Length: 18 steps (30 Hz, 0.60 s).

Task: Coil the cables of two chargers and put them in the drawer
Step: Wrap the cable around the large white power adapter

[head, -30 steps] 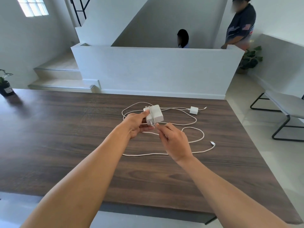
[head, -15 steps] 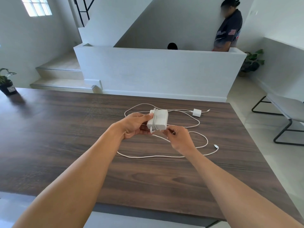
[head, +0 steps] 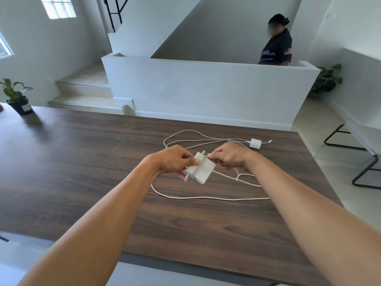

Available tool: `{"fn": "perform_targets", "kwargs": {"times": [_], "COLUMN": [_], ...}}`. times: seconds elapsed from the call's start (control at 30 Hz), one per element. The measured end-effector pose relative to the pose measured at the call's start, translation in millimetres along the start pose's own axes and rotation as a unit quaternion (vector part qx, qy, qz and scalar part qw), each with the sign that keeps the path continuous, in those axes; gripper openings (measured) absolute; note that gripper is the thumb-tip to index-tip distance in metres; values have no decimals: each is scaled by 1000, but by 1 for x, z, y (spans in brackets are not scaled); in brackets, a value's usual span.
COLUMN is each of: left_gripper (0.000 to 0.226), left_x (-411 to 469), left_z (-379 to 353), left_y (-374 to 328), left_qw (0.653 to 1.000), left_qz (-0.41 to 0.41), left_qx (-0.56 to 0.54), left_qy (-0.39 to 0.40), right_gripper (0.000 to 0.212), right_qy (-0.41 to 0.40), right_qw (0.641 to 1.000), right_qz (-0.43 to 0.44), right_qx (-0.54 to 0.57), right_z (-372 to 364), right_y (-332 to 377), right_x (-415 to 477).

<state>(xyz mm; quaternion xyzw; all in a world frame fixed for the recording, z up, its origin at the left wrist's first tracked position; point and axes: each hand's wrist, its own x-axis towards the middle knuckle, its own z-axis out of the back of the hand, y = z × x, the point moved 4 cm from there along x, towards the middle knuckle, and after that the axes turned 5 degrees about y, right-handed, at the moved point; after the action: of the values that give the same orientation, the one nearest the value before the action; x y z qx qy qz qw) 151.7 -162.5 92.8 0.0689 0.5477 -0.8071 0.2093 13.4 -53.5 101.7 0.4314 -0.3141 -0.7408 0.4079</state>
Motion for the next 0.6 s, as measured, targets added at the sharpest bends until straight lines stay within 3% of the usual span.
{"fn": "perform_targets", "kwargs": {"times": [0.13,0.3,0.43,0.6], "left_gripper": [29,30,40,34], "left_x": [5,10,17,18], "left_z": [4,6,8,6], "left_y": [2,-3,-2,-2], "left_qw": [999,992,980,958], "left_qz": [11,10,26,28], "left_qx": [-11,-28,-67,-210], "left_qy": [-51,-124,-183,-194], "right_gripper": [38,27,26,20], "right_qy": [-83,-139,-233,-269], "right_qw": [987,971,941,916], "right_qz": [42,77,137,227], "right_qx": [-132,-177,-205,-193], "right_z": [-1,-1,-7,-23], "right_y": [16,27,32,21], "right_x": [2,-5,-18,-27]}}
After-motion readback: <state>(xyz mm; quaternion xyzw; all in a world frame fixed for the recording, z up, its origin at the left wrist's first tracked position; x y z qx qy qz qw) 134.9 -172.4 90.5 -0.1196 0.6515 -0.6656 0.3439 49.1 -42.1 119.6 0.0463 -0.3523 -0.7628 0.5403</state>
